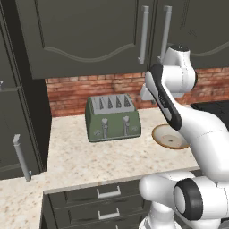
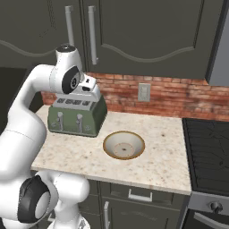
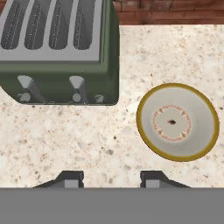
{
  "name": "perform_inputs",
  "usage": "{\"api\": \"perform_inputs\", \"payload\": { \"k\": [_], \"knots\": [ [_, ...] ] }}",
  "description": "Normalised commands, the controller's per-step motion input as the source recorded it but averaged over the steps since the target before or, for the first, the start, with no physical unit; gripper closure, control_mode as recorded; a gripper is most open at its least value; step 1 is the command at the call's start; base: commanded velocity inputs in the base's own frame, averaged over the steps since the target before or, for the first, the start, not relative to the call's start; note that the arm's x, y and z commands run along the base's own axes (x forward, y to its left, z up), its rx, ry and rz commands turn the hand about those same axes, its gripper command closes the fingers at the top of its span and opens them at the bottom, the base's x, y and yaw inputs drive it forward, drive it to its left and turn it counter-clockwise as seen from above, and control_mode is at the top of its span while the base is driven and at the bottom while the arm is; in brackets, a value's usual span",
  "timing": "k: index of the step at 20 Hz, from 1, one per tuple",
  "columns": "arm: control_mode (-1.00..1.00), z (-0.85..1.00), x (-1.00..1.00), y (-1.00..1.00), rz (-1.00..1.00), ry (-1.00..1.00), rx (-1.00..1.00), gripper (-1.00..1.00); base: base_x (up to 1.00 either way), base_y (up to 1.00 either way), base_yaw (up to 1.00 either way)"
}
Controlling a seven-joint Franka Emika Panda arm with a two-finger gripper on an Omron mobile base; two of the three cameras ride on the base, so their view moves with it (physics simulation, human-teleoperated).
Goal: Open the cabinet. Pick the mango and orange from the cabinet and place them into the bowl. Then close the cabinet.
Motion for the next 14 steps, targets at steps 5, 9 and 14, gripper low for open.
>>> {"api": "perform_inputs", "payload": {
  "k": [5,9,14],
  "knots": [
    [-1.0,0.03,0.0,0.0,0.0,-0.01,0.0,-1.0,0.0,0.0,0.0],
    [-1.0,0.16,-0.01,0.0,0.0,-0.02,0.0,-1.0,0.0,0.0,0.0],
    [-1.0,0.29,-0.15,0.0,0.0,-0.07,0.0,-1.0,0.0,0.0,0.0]
  ]
}}
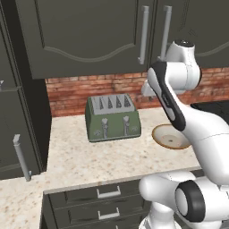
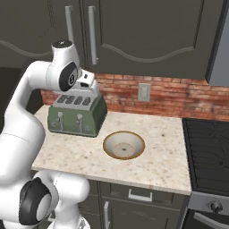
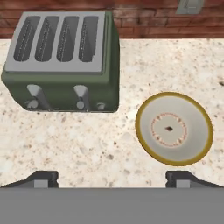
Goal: Open the cabinet. Pick the mango and orange from the cabinet and place them into the bowl. Then close the cabinet.
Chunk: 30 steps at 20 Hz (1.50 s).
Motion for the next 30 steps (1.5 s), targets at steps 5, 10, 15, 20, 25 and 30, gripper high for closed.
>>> {"api": "perform_inputs", "payload": {
  "k": [5,10,15,20,25,30],
  "knots": [
    [-1.0,0.42,-0.1,0.0,0.0,-0.14,0.0,-1.0,0.0,0.0,0.0],
    [-1.0,0.41,-0.11,-0.01,0.0,-0.21,0.0,-1.0,0.0,0.0,0.0],
    [-1.0,0.4,-0.09,-0.1,0.0,-0.23,0.0,-1.0,0.0,0.0,0.0],
    [-1.0,0.28,-0.03,-0.14,0.0,-0.24,0.0,-1.0,0.0,0.0,0.0],
    [-1.0,0.22,0.0,-0.11,0.0,-0.2,0.0,-1.0,0.0,0.0,0.0],
    [-1.0,0.26,0.0,-0.03,0.0,-0.11,0.0,-1.0,0.0,0.0,0.0]
  ]
}}
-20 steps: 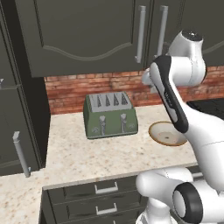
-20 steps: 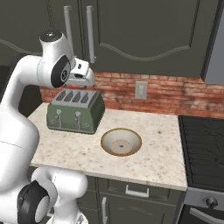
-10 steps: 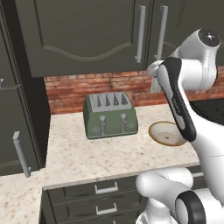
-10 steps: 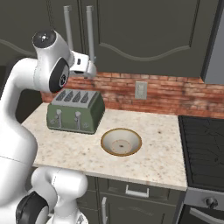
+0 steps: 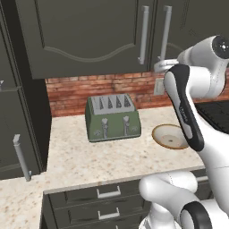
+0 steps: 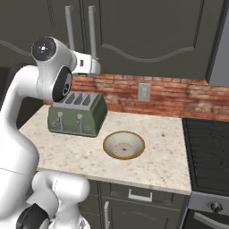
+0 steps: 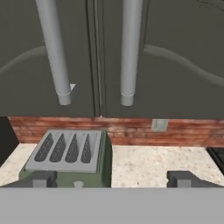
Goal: Open the cabinet. Pick the mango and orange from the cabinet and place them into the bowl. Then close the cabinet.
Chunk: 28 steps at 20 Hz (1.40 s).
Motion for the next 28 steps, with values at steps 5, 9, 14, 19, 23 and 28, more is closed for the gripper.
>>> {"api": "perform_inputs", "payload": {
  "k": [5,9,14,19,23,28],
  "knots": [
    [-1.0,0.28,0.0,0.0,0.0,-0.07,0.0,-1.0,0.0,0.0,0.0],
    [-1.0,0.32,0.0,0.0,0.0,-0.06,0.0,-1.0,0.0,0.0,0.0],
    [-1.0,0.33,0.0,-0.01,0.0,-0.05,0.0,-1.0,0.0,0.0,0.0],
    [-1.0,0.18,0.02,-0.03,0.0,-0.02,0.0,-1.0,0.0,0.0,0.0],
    [-1.0,0.06,0.11,-0.09,0.0,0.0,0.0,-1.0,0.0,0.0,0.0],
    [-1.0,0.04,0.13,-0.17,0.0,-0.02,0.0,-1.0,0.0,0.0,0.0]
  ]
}}
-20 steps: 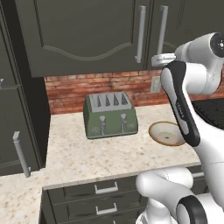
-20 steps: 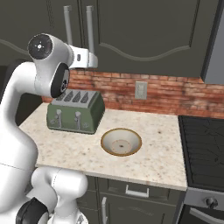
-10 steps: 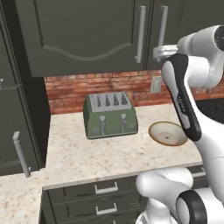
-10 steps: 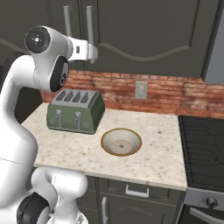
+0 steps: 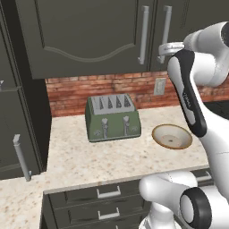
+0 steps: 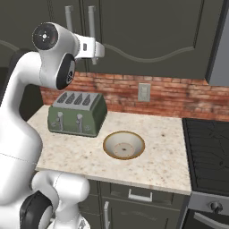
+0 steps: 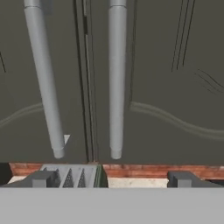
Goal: Open the cabinet. Pick the mango and orange from the cabinet and place them into the bowl. Then close the cabinet.
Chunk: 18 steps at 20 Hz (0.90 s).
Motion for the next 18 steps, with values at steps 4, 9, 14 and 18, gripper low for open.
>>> {"api": "perform_inputs", "payload": {
  "k": [4,9,14,18],
  "knots": [
    [-1.0,0.0,0.22,-0.12,0.0,-0.03,0.0,-1.0,0.0,0.0,0.0],
    [-1.0,0.0,0.24,-0.02,0.0,-0.03,0.0,-1.0,0.0,0.0,0.0],
    [-1.0,0.01,0.21,0.0,0.0,0.0,0.0,-1.0,0.0,0.0,0.0],
    [-1.0,0.06,0.24,0.0,-0.01,0.0,0.0,-1.0,0.0,0.0,0.0]
  ]
}}
